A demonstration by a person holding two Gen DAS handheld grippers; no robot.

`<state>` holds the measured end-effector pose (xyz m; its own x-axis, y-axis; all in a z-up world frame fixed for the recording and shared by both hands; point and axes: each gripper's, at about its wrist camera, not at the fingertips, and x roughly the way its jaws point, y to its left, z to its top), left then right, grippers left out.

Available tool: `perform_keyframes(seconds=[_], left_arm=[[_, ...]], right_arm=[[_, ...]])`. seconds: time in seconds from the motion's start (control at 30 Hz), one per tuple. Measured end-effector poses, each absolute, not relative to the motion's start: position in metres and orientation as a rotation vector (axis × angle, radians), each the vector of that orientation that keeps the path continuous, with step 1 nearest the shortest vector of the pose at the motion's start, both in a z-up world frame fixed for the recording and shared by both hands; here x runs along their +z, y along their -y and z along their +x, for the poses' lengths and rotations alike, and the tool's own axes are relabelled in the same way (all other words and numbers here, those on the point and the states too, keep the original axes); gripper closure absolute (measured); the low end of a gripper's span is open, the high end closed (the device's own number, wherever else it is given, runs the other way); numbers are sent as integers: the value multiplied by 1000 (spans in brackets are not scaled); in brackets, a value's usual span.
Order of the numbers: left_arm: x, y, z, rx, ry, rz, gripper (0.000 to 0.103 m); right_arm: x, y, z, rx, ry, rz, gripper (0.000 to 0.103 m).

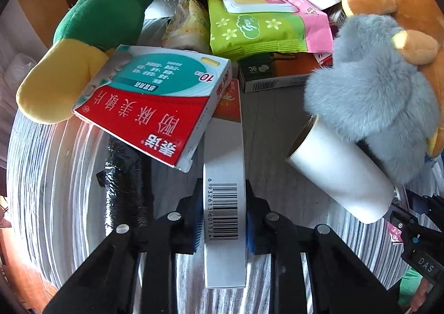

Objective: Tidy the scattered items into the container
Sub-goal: 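Grasp the white barcode box with the left tool while the right tool grasps the pink-striped tube box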

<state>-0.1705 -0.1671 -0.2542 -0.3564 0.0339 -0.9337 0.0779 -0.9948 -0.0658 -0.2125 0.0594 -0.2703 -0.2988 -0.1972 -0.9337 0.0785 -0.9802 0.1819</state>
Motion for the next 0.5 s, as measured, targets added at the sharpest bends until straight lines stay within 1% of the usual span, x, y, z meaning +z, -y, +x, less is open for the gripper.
perform_keyframes(seconds=[0.03, 0.07, 0.1, 0.17, 0.23, 0.33, 0.5], left_arm=[[-251, 165, -165, -2572, -137, 1752, 80], [-248, 164, -159, -2584, -116, 1748, 80], [-244, 162, -154, -2592, -110, 1740, 80], [-238, 160, -143, -2606, -110, 1740, 81], [-233, 159, -131, -2619, -121, 1748, 81], [-223, 156, -113, -2648, -89, 1748, 81], [-196, 155, -88, -2708, -77, 1673, 81]], right_arm=[[-271, -60, -211, -2392, 152, 1742, 59], [-271, -61, -208, -2399, 148, 1742, 67], [-271, -61, -204, -2412, 120, 1740, 78], [-272, -61, -196, -2426, 73, 1742, 85], [-272, -61, -187, -2420, 52, 1730, 85], [-270, -63, -173, -2436, 49, 1709, 85], [-243, -71, -151, -2475, 64, 1627, 85]])
